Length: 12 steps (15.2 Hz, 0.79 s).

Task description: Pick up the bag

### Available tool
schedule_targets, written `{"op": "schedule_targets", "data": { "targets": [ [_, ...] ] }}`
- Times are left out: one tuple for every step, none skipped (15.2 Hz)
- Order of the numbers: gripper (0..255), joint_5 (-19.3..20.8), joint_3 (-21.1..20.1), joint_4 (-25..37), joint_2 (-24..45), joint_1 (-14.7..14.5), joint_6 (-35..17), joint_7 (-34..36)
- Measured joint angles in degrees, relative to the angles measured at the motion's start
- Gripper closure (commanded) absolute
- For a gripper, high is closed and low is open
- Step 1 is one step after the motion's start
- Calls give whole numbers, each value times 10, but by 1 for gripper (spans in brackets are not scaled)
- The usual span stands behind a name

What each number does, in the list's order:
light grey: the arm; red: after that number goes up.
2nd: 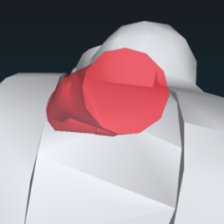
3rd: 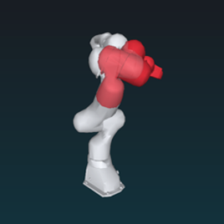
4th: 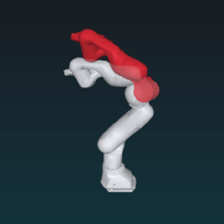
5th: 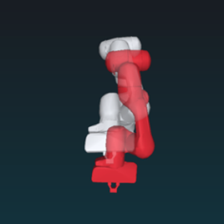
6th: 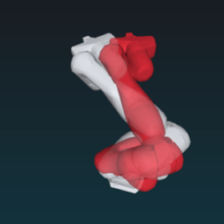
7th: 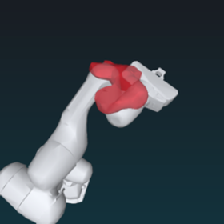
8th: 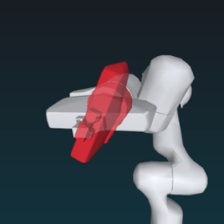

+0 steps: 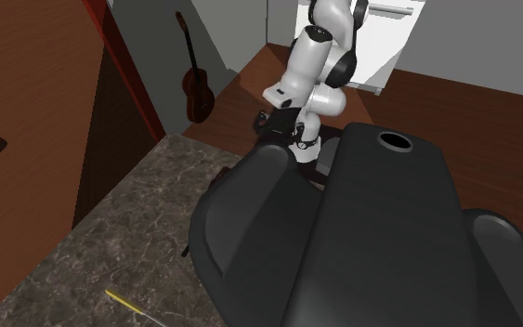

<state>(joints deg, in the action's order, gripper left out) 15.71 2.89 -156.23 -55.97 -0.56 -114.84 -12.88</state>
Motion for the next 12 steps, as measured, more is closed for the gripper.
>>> {"op": "schedule_targets", "data": {
  "targets": [
    [0,19,14,-23,-14,3,-28,-23],
    [0,41,33,-42,-17,8,-63,-48],
    [0,62,49,-62,-20,13,-99,-69],
    [0,84,66,-79,-16,18,-139,-90],
    [0,107,86,-98,-17,26,-179,-113],
    [0,129,104,-106,-3,31,-219,-133],
    [0,154,128,-120,9,42,-266,-157],
    [0,178,151,-122,30,49,-312,-181],
    [0,202,175,-130,47,57,-358,-205],
    [0,227,201,-131,75,65,-408,-230],
    [0,249,219,-128,110,67,-460,-246],
    [0,267,244,-119,144,66,-509,-270]
  ]
}}
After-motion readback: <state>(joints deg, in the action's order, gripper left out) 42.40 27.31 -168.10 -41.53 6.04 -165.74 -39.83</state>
